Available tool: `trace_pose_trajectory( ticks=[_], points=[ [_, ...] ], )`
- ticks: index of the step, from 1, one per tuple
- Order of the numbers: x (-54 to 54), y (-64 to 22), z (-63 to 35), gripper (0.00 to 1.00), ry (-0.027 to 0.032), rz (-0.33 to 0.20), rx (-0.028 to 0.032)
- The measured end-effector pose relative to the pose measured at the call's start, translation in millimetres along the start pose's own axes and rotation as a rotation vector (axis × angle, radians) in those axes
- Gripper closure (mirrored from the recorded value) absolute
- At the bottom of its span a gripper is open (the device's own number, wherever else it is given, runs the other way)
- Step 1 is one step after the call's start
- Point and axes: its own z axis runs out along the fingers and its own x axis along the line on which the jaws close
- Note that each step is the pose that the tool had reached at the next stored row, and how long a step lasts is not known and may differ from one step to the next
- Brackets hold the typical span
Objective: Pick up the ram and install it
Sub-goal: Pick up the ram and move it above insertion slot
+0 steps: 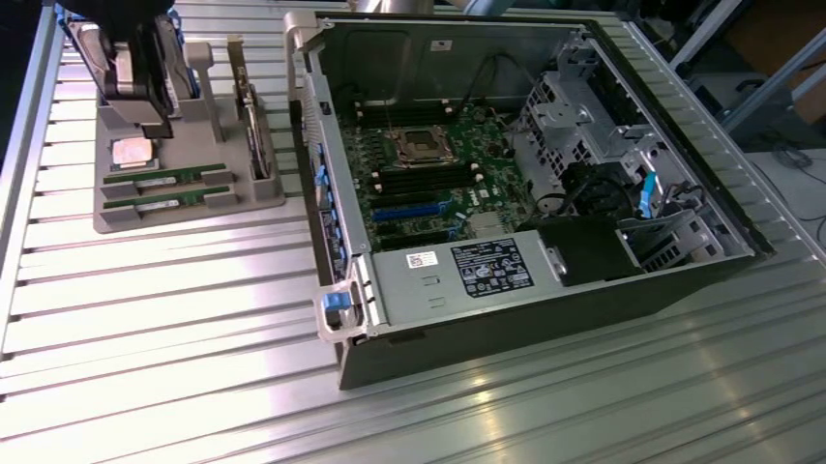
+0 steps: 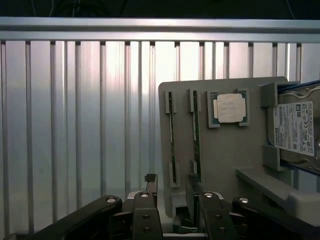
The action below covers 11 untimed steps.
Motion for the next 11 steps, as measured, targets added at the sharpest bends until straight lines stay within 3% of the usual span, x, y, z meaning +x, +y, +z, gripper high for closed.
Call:
trace_pose_trajectory(
  ticks=[11],
  points=[
    [0.2, -4.4, 22.5, 0.64, 0.0014, 0.0, -0.0001]
  ],
)
